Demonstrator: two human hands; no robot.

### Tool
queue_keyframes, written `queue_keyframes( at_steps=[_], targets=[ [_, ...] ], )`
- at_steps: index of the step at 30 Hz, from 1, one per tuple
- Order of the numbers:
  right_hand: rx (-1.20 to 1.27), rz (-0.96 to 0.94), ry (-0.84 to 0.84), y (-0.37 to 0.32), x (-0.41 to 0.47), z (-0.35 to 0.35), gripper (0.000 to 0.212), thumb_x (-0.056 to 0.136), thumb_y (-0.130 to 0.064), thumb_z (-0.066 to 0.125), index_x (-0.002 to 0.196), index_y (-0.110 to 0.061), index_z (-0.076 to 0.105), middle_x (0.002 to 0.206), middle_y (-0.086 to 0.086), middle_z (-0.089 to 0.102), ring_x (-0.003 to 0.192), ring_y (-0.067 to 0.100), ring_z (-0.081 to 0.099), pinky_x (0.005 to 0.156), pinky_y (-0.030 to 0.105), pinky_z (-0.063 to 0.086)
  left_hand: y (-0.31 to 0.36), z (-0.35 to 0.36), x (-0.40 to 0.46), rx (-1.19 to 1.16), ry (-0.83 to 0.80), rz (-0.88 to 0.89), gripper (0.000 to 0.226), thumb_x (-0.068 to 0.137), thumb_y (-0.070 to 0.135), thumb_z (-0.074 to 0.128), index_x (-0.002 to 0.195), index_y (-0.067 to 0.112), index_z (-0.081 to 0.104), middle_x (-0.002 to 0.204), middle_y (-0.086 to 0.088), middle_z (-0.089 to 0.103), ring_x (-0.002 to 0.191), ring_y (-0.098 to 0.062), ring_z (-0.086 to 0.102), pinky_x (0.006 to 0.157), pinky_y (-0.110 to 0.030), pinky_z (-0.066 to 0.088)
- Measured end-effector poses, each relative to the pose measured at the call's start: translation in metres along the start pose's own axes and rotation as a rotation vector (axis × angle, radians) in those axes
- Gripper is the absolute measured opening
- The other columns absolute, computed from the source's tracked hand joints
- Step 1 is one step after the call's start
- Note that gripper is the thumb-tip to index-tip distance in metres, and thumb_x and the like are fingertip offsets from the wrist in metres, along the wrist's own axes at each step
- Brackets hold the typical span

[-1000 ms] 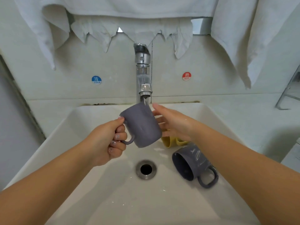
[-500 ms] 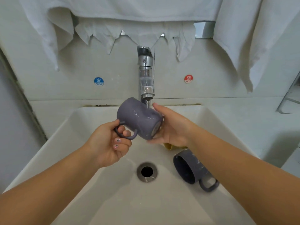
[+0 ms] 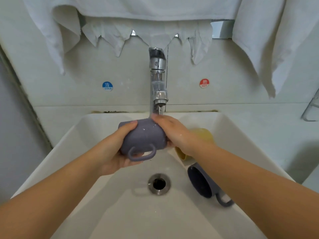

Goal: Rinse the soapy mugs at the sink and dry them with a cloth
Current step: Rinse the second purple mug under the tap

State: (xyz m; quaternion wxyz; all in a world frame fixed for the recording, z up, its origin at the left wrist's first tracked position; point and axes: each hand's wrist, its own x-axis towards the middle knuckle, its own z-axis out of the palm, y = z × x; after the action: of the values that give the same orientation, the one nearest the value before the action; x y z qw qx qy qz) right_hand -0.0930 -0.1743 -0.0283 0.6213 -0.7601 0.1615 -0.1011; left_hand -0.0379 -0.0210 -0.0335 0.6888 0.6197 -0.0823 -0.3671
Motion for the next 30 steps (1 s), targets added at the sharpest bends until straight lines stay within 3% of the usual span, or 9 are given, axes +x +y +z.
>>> queue_keyframes(
  at_steps=[3,6,9,13,16,19,22,26,30],
  targets=[
    [0.049,-0.1,0.126,-0.003,0.003,0.01,0.032,0.099,-0.044,0.041,0.113,-0.018,0.054,0.1,-0.004,0.061,0.094,0.014,0.06,0.074,0.021,0.044,0.0,0.014,0.005,-0.102,0.097,-0.009,0.036,0.089,0.052,0.059,0.104,0.019,0.063,0.086,-0.009,0.074,0.065,-0.021,0.071,0.053,-0.035,0.06],
    [-0.015,-0.309,0.085,0.005,-0.002,0.019,0.027,0.099,-0.034,0.046,0.124,-0.023,0.049,0.106,-0.012,0.056,0.099,0.002,0.056,0.08,0.007,0.044,0.003,0.012,0.009,-0.185,0.092,-0.076,0.042,0.09,0.055,0.055,0.103,0.017,0.063,0.071,-0.009,0.072,0.058,-0.022,0.07,0.051,-0.035,0.06],
    [-0.04,-0.318,0.055,0.008,0.0,0.015,0.033,0.098,-0.038,0.047,0.128,-0.026,0.051,0.123,-0.004,0.056,0.113,0.011,0.054,0.098,0.024,0.044,0.005,0.008,0.009,-0.203,0.063,-0.158,0.046,0.09,0.057,0.053,0.098,0.012,0.063,0.067,-0.011,0.069,0.054,-0.024,0.065,0.051,-0.033,0.058],
    [0.03,-0.178,0.121,0.005,0.004,0.009,0.02,0.099,-0.044,0.041,0.091,-0.032,0.055,0.098,-0.005,0.06,0.096,0.016,0.059,0.086,0.033,0.049,-0.001,0.016,0.007,-0.138,0.007,-0.192,0.055,0.089,0.063,0.049,0.094,0.01,0.064,0.066,-0.01,0.065,0.051,-0.022,0.055,0.047,-0.023,0.052],
    [0.113,0.016,0.149,-0.002,0.009,0.013,0.021,0.098,-0.045,0.041,0.094,-0.031,0.056,0.102,-0.003,0.06,0.087,0.015,0.059,0.069,0.03,0.049,-0.008,0.018,0.009,-0.126,0.032,-0.15,0.054,0.089,0.064,0.048,0.093,0.013,0.064,0.067,-0.008,0.066,0.049,-0.019,0.054,0.045,-0.021,0.049],
    [0.358,0.275,0.151,-0.007,0.008,0.008,0.029,0.098,-0.044,0.042,0.103,-0.022,0.06,0.105,0.006,0.066,0.083,0.023,0.062,0.065,0.032,0.052,-0.011,0.019,0.01,-0.036,0.094,-0.03,0.044,0.089,0.06,0.053,0.098,0.018,0.064,0.071,-0.003,0.069,0.054,-0.016,0.058,0.046,-0.02,0.049],
    [0.437,0.328,0.045,0.002,0.004,0.0,0.035,0.096,-0.043,0.043,0.105,-0.017,0.063,0.099,0.011,0.071,0.085,0.027,0.067,0.07,0.038,0.056,-0.011,0.017,0.014,0.072,0.152,0.122,0.045,0.088,0.051,0.06,0.118,0.018,0.055,0.102,-0.005,0.071,0.078,-0.017,0.067,0.051,-0.025,0.053],
    [0.275,0.36,-0.106,0.008,0.001,-0.015,0.034,0.092,-0.049,0.049,0.105,-0.02,0.063,0.1,0.009,0.069,0.093,0.028,0.067,0.081,0.049,0.056,-0.007,0.01,0.015,0.368,0.173,0.41,0.049,0.081,0.034,0.075,0.121,0.024,0.049,0.11,-0.001,0.063,0.083,-0.013,0.064,0.062,-0.023,0.049],
    [-0.104,0.177,-0.226,0.004,-0.003,-0.037,0.063,0.071,-0.06,0.068,0.122,-0.026,0.055,0.121,0.0,0.063,0.114,0.023,0.06,0.105,0.05,0.042,0.005,-0.003,0.019,0.413,-0.06,0.386,0.084,0.05,0.044,0.083,0.128,0.034,0.056,0.109,-0.001,0.067,0.087,-0.015,0.065,0.07,-0.026,0.05]
  ],
)
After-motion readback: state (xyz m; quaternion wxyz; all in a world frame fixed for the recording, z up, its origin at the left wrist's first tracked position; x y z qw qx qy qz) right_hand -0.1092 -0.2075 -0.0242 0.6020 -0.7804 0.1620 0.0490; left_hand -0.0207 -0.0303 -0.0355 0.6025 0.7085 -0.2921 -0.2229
